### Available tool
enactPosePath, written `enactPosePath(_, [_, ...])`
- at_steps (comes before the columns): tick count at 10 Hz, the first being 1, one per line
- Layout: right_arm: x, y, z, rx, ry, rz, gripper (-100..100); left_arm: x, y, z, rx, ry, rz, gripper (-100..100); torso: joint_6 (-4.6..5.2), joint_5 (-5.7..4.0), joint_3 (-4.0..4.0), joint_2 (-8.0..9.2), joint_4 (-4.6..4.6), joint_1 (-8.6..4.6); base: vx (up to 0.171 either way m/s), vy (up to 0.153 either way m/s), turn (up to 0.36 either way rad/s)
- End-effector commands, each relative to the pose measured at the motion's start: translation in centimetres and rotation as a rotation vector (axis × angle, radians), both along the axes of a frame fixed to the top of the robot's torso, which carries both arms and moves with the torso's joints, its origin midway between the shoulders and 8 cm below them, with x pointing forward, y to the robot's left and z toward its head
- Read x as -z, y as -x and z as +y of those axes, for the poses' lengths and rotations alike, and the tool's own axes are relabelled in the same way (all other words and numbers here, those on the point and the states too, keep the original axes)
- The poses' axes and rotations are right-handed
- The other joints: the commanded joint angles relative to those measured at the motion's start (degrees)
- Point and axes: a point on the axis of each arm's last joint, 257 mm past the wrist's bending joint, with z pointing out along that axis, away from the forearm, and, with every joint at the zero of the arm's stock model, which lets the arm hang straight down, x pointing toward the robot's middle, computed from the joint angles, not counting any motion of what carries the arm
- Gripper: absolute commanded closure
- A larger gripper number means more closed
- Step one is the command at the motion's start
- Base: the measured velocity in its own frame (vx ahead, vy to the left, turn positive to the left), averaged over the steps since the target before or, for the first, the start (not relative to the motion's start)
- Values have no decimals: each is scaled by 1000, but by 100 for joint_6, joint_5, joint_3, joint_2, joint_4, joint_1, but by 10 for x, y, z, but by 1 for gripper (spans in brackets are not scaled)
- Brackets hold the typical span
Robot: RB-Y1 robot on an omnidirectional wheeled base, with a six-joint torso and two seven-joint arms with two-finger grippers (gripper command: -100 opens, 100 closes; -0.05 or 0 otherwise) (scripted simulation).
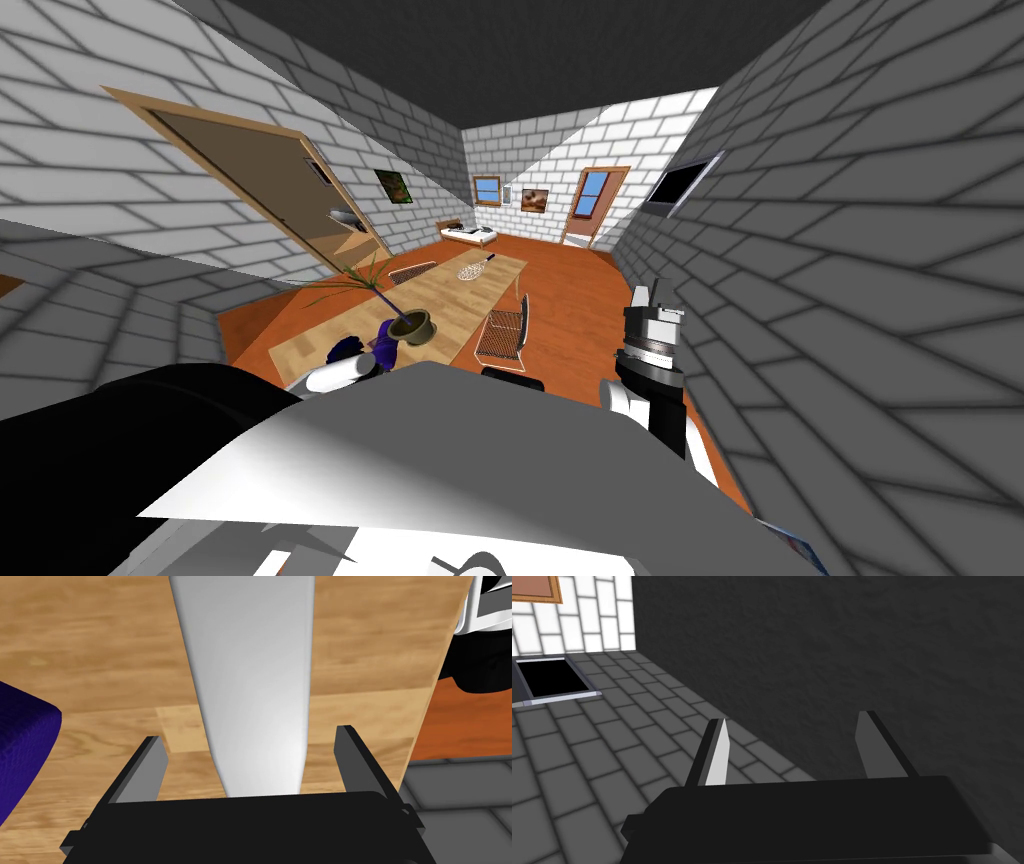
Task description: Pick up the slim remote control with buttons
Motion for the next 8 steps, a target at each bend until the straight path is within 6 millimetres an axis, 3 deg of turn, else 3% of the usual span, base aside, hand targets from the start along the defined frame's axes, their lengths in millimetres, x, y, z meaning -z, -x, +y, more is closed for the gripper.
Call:
enactPosePath(1, [0, 0, 0, 0, 0, 0, 0, 6, -4, 3, -22, -1, -1, -100, 0, 0, 0, 0, 0, 0, -97, 0, -192])
enactPosePath(8, [0, 0, 0, 0, 0, 0, 0, 23, -19, 11, -97, 1, 0, -100, -3, -1, 10, 15, 4, -5, -83, -5, -107])
